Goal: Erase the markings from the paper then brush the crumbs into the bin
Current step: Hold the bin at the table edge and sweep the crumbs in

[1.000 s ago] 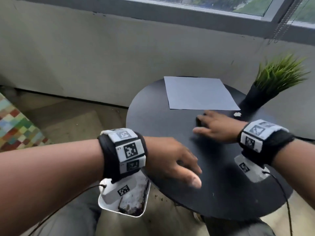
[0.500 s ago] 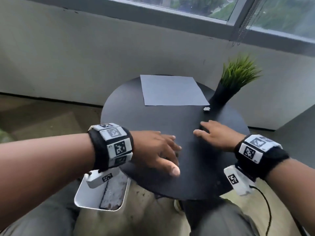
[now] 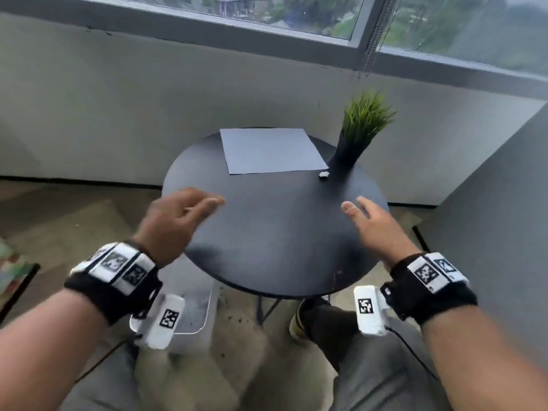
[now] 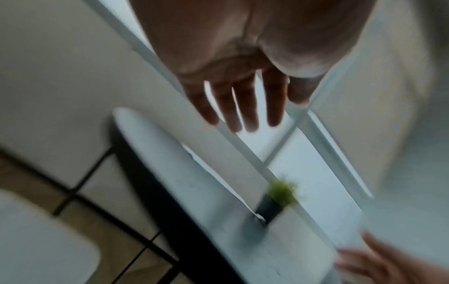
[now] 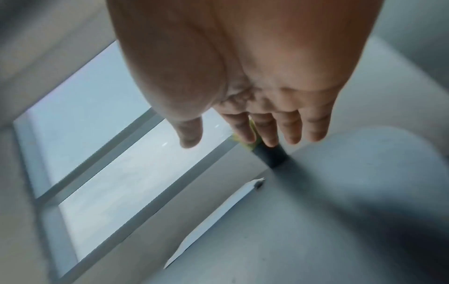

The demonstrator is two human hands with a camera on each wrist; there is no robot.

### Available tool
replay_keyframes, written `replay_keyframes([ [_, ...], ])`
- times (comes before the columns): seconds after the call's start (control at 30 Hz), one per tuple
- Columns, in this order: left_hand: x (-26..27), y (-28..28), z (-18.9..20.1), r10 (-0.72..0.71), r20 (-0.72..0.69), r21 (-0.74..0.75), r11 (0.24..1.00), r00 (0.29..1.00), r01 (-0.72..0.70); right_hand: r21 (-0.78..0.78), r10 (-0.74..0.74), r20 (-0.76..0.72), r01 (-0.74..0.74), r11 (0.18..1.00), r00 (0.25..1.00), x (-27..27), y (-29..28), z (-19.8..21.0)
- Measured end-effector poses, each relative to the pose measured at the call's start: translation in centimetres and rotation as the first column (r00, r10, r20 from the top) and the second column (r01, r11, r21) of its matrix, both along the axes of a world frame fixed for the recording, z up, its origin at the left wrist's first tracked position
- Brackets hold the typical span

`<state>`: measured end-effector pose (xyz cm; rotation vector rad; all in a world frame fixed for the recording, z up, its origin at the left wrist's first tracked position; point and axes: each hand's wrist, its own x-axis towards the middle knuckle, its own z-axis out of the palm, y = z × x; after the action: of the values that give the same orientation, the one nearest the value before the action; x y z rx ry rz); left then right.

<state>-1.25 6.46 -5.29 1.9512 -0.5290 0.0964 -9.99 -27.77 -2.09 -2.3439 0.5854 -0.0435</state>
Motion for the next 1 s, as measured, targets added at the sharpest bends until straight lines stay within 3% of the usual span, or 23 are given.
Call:
replay_keyframes([
  [0.03,-0.1,1.6,-1.7,0.167,-0.025,-0.110,0.980,0.986,-0.169,0.019,-0.066,-0.003,0.066,0.998,0.998,-0.4,-0.4,-0.9],
  [0.07,-0.2,3.2,-3.7,0.313,-0.088,-0.125,0.938,0.946,-0.322,-0.004,-0.083,-0.037,0.083,0.997,0.996,-0.9,-0.1,-2.0],
  [0.13,-0.3,5.6,-8.0,0.522,-0.255,0.083,0.851,0.814,-0.519,-0.171,-0.032,-0.172,0.003,0.985,0.985,-2.1,2.0,-4.5],
  [0.17,-0.4,6.6,-10.3,0.565,-0.354,0.208,0.824,0.745,-0.527,-0.272,-0.013,-0.229,-0.051,0.961,0.973,-2.7,3.7,-5.6],
  [0.27,-1.6,7.7,-16.0,0.592,-0.512,0.490,0.796,0.623,-0.354,-0.395,0.045,-0.272,-0.154,0.906,0.961,-4.5,9.2,-7.0],
  [0.37,-2.9,7.5,-19.0,0.609,-0.521,0.614,0.754,0.597,-0.233,-0.295,0.324,-0.247,-0.389,0.873,0.913,-6.0,14.1,-6.4],
  [0.43,-2.9,7.3,-20.2,0.598,-0.512,0.641,0.744,0.617,-0.189,-0.114,0.532,-0.075,-0.537,0.836,0.844,-6.5,15.6,-5.2],
  [0.47,-2.9,7.0,-20.0,0.572,-0.530,0.624,0.763,0.626,-0.170,-0.037,0.558,0.058,-0.557,0.830,0.828,-6.6,15.4,-4.6],
  [0.5,-3.1,6.6,-19.3,0.546,-0.559,0.609,0.781,0.624,-0.138,0.007,0.519,0.171,-0.528,0.849,0.837,-6.4,14.6,-4.1],
  [0.57,-3.4,6.0,-18.4,0.527,-0.611,0.611,0.788,0.590,-0.071,0.053,0.288,0.272,-0.313,0.948,0.918,-5.6,11.5,-3.5],
  [0.63,-3.1,5.7,-18.6,0.506,-0.628,0.592,0.804,0.592,-0.059,0.033,0.047,0.167,-0.053,0.998,0.985,-4.4,7.6,-3.9],
  [0.67,-2.9,6.1,-19.5,0.490,-0.639,0.579,0.814,0.594,-0.048,-0.061,-0.007,0.060,0.011,0.998,0.998,-3.9,6.3,-4.4],
  [0.73,-1.6,7.1,-22.8,0.497,-0.629,0.593,0.804,0.598,-0.046,-0.318,-0.004,-0.161,-0.048,0.947,0.987,-3.7,6.4,-5.9],
  [0.8,0.3,8.2,-27.8,0.500,-0.636,0.595,0.803,0.588,-0.040,-0.412,0.044,-0.274,-0.159,0.897,0.961,-4.4,9.4,-7.1],
  [0.83,-0.1,7.4,-26.4,0.485,-0.651,0.587,0.810,0.584,-0.019,-0.417,0.100,-0.283,-0.216,0.883,0.954,-5.0,11.4,-7.4],
  [0.9,-2.6,5.1,-18.9,0.432,-0.659,0.554,0.833,0.616,0.009,-0.404,0.281,-0.286,-0.382,0.831,0.916,-6.2,15.6,-7.2],
  [1.0,-3.8,4.3,-14.7,0.389,-0.669,0.540,0.840,0.633,0.056,-0.234,0.575,-0.189,-0.605,0.761,0.796,-6.7,19.0,-6.2],
])
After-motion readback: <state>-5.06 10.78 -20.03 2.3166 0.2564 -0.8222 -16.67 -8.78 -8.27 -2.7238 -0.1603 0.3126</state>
